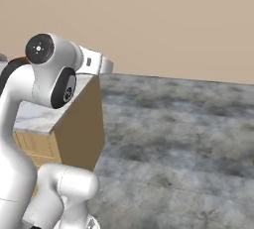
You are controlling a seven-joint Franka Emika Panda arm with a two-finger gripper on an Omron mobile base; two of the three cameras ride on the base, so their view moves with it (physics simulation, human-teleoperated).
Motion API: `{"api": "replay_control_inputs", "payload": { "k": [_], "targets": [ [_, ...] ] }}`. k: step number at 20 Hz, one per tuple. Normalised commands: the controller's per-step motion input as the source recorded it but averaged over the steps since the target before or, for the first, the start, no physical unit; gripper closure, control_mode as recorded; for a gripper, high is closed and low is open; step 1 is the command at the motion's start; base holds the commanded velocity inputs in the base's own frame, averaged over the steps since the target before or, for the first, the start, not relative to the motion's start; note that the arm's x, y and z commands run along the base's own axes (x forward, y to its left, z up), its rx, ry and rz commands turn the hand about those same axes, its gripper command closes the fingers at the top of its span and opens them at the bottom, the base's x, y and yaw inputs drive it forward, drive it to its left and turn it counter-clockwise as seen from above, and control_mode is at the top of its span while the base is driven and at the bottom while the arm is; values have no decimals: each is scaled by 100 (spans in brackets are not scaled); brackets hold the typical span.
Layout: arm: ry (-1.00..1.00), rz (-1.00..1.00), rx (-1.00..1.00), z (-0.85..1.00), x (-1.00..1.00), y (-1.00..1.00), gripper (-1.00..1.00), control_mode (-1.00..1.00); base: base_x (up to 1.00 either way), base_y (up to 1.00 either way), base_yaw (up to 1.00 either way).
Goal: Retrieve the kiwi and pear from the fridge and place them into the bowl on the dining table.
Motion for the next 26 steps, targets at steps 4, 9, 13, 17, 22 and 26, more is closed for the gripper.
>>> {"api": "replay_control_inputs", "payload": {
  "k": [4,9,13,17,22,26],
  "targets": [
    [0,0,0,0,0,0,100,100,0,-84,14],
    [0,0,0,0,0,0,100,100,46,-19,6],
    [0,0,0,0,0,0,100,100,99,17,0],
    [0,0,0,0,0,0,100,100,100,23,0],
    [0,0,0,0,0,0,100,100,100,0,0],
    [0,0,0,0,0,0,100,100,100,0,3]
  ]
}}
